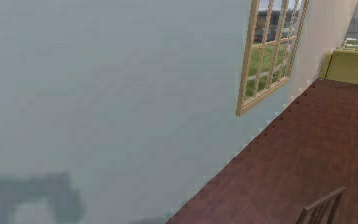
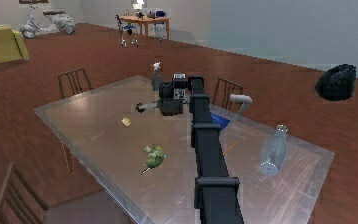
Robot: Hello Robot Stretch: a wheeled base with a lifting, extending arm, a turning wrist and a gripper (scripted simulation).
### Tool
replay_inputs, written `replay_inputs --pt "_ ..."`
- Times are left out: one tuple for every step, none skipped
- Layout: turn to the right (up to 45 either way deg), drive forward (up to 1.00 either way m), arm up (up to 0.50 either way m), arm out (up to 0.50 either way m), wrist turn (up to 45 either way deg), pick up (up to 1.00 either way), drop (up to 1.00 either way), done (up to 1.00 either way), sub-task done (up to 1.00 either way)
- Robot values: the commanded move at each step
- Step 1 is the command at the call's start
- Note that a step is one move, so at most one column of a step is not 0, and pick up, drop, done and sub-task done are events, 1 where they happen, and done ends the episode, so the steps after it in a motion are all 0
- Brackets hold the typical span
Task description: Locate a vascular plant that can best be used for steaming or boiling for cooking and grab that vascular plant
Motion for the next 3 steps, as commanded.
replay_inputs --pt "0.0 0.00 -0.30 0.00 0.0 0.00 0.00 0.00 0.00" --pt "0.0 0.00 0.00 0.00 0.0 1.00 0.00 0.00 0.00" --pt "0.0 0.00 0.10 0.00 0.0 0.00 0.00 0.00 0.00"
